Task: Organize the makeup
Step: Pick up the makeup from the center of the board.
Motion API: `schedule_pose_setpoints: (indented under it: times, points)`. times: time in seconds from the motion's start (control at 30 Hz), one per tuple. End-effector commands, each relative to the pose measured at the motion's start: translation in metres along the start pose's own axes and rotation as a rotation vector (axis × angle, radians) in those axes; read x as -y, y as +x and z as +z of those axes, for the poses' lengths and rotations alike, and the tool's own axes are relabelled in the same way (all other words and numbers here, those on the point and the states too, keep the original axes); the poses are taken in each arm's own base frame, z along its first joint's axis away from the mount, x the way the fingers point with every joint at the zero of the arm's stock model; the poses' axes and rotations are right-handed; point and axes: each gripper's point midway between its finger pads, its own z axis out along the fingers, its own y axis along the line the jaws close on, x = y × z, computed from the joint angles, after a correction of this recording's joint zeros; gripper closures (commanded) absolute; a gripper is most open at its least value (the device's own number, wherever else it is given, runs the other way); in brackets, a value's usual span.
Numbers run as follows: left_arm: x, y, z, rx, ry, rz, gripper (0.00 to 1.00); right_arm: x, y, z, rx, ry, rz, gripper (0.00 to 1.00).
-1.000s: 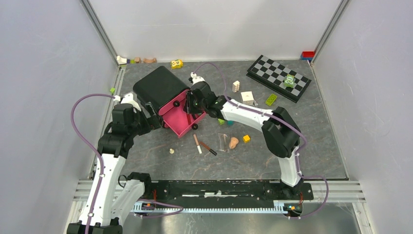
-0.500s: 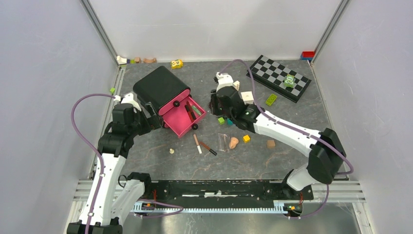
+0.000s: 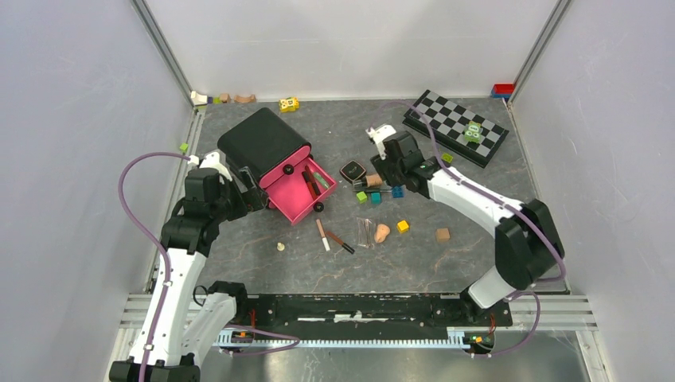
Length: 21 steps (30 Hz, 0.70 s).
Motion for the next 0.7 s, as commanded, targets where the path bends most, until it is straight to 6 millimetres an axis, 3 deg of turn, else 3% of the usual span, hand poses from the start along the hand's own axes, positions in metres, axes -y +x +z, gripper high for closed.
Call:
schedule_pose_setpoints:
  times: [0.0,0.23,0.67]
  points:
    - [0.005,-0.007,0.001,0.030,0.027,0.034,0.01,-0.017,0.015,0.016,-0.083,-0.133,-0.281,0.41]
    - [0.005,-0.006,0.002,0.020,0.028,0.035,0.01,-0.013,0.036,0.042,-0.145,-0.152,-0.389,0.42]
    - [0.005,-0.005,0.004,0.014,0.026,0.035,0.01,-0.031,0.034,0.069,-0.126,-0.306,-0.417,0.46]
